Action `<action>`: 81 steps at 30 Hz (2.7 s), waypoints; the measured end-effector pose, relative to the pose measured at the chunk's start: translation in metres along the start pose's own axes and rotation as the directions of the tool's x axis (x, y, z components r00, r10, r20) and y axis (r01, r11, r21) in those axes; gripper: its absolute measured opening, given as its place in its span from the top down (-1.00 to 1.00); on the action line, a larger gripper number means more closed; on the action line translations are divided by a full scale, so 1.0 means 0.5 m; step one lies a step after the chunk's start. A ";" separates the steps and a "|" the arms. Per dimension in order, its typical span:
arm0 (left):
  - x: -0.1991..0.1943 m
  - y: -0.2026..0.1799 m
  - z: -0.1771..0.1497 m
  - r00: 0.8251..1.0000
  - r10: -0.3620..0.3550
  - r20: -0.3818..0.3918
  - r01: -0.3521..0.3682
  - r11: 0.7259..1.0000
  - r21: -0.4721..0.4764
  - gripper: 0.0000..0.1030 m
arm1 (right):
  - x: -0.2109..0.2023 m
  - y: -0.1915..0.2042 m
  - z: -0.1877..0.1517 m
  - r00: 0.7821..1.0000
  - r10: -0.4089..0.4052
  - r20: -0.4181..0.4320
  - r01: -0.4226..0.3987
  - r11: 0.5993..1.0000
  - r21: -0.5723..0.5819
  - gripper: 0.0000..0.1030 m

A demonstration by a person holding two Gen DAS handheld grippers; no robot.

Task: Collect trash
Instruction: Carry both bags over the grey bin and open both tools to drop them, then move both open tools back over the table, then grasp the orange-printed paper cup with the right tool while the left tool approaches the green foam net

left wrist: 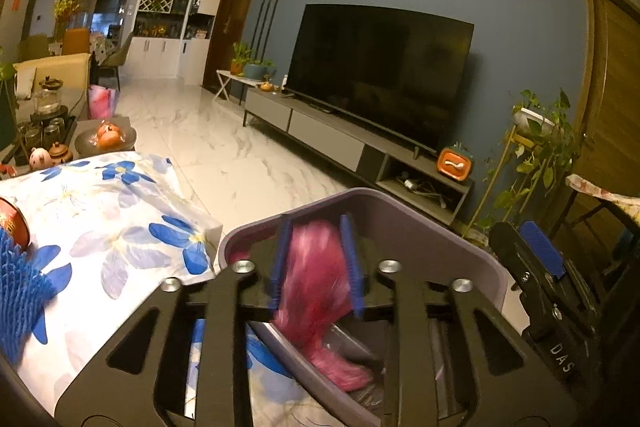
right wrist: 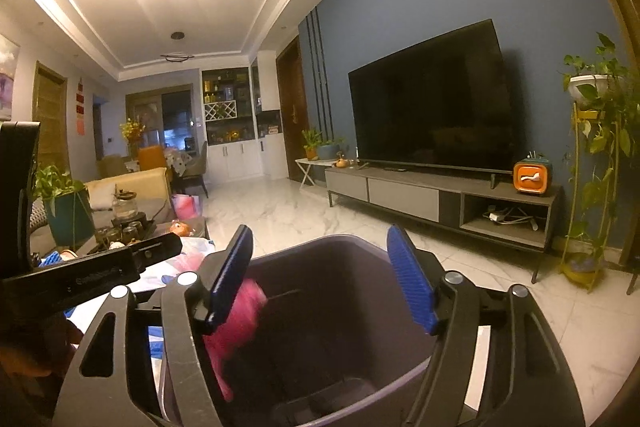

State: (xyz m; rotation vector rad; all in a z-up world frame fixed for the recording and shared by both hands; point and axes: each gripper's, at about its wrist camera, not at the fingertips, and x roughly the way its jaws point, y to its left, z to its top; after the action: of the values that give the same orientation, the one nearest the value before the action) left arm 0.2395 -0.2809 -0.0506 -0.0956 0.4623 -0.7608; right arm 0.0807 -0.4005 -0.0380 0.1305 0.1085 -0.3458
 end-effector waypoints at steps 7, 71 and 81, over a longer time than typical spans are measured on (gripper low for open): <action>-0.033 0.007 -0.004 0.998 0.048 0.035 -0.048 0.999 0.004 -0.21 | -0.019 0.003 -0.003 1.000 -0.013 -0.001 0.013 1.000 -0.008 -0.56; -0.685 0.268 -0.255 0.760 0.640 0.113 -0.607 0.762 -0.226 -0.57 | -0.177 0.504 -0.210 0.786 0.503 -0.358 -0.583 0.796 -0.161 0.78; -0.634 0.262 -0.250 0.799 0.593 0.098 -0.571 0.800 -0.185 -0.57 | -0.194 0.415 -0.185 0.836 0.445 -0.320 -0.513 0.841 -0.172 0.93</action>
State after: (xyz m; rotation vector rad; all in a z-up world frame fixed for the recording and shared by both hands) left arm 0.0694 0.0408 -0.0783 -0.1384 0.3709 -0.1020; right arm 0.0538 -0.1617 -0.0941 -0.0514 0.3805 0.2014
